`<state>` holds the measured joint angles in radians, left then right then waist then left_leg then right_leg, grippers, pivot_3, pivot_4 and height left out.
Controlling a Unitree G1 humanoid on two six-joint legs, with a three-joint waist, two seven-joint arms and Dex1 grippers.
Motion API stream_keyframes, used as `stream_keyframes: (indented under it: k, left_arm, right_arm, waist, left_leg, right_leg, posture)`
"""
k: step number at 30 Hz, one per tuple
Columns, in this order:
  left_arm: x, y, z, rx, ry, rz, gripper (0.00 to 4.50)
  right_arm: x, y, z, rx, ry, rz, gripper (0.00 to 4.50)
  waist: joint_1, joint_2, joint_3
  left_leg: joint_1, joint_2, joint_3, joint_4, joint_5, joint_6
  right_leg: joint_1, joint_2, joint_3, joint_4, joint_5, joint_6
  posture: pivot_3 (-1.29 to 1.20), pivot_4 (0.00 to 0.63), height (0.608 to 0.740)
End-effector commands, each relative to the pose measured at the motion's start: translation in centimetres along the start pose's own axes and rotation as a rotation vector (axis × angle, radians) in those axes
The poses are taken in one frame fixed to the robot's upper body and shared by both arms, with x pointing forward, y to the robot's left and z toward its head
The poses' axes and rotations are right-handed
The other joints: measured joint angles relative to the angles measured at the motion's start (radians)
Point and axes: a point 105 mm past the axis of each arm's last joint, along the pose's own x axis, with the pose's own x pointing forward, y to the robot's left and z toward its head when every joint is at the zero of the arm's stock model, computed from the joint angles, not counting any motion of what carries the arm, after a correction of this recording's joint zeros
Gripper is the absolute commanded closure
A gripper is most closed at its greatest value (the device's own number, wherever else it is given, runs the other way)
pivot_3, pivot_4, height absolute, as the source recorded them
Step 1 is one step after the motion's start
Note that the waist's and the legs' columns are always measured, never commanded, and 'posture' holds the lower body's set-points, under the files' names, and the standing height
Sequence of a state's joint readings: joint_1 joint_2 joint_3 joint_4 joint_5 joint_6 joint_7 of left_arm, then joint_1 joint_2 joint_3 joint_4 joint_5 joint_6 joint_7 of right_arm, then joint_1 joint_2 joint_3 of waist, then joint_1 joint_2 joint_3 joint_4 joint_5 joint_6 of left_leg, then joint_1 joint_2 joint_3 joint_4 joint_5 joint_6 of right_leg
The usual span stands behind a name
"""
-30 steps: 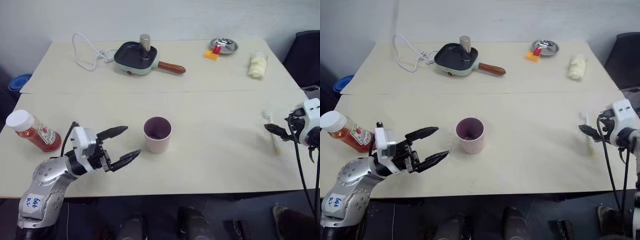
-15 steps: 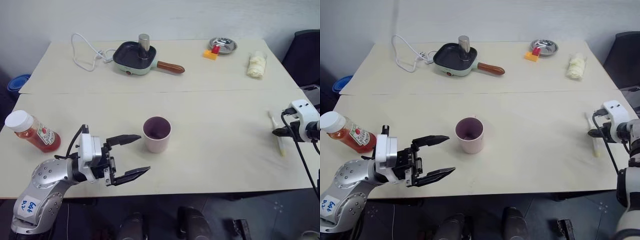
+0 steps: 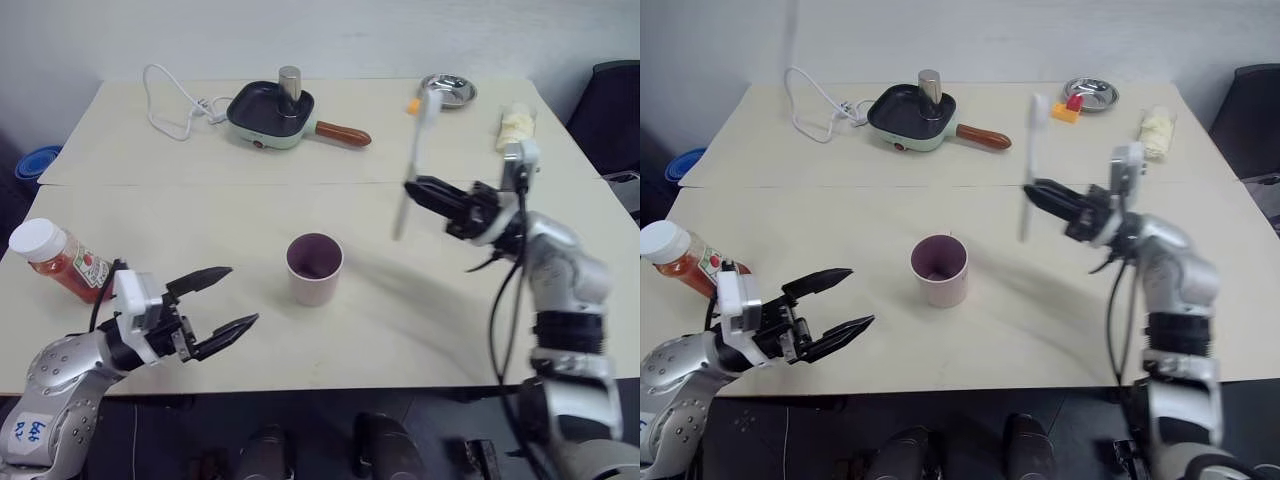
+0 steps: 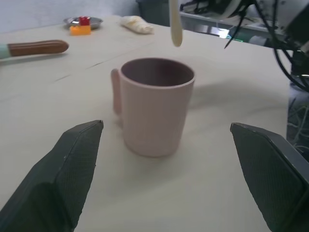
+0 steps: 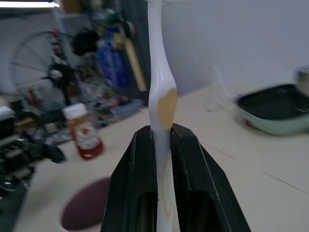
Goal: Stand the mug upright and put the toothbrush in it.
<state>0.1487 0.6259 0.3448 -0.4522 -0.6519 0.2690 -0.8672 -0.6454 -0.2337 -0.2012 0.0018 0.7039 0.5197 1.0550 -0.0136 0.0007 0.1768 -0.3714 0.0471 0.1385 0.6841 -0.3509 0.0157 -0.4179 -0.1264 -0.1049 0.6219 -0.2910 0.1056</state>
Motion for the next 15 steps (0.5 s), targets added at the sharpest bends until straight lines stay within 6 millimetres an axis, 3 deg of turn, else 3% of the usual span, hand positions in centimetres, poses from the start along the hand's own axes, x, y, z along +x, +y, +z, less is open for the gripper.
stream_keyframes:
  k: [1,4,8,15]
  left_arm:
    - [0.0,0.2,0.7,0.053,-0.019,0.015,0.0]
    - [0.0,0.4,0.9,0.061,-0.023,0.025,0.0]
    - [0.1,0.4,1.2,0.076,-0.033,0.039,0.0]
    - [0.3,0.2,1.4,0.089,-0.042,0.058,0.0]
  right_arm:
    - [2.0,2.6,-0.3,-0.061,-0.07,0.1,4.38]
    - [2.9,3.1,-2.8,-0.091,-0.046,0.137,4.38]
    - [3.2,1.6,-4.3,-0.081,-0.039,0.084,4.38]
    - [1.9,2.1,-4.5,-0.22,0.035,0.166,2.18]
  waist:
    - [0.005,0.0,0.0]
    - [0.008,-0.001,-0.001]
    - [-0.007,-0.001,-0.001]
    - [-0.017,-0.001,-0.001]
  left_leg:
    - [0.0,-0.001,0.0,0.0,0.0,0.0]
    - [0.0,-0.002,0.0,0.0,-0.001,0.001]
    - [0.001,-0.001,0.002,0.0,-0.001,0.001]
    - [0.001,0.0,0.002,-0.001,-0.001,0.001]
  right_leg:
    - [0.0,-0.001,0.0,0.001,0.0,0.0]
    - [0.0,-0.002,-0.001,0.0,0.0,0.0]
    - [0.0,-0.001,0.0,0.001,0.0,0.0]
    - [-0.001,-0.001,0.0,0.001,0.0,0.0]
  posture:
    - [0.0,0.15,0.74]
    - [0.0,0.15,0.74]
    - [0.0,0.15,0.74]
    - [0.0,0.15,0.74]
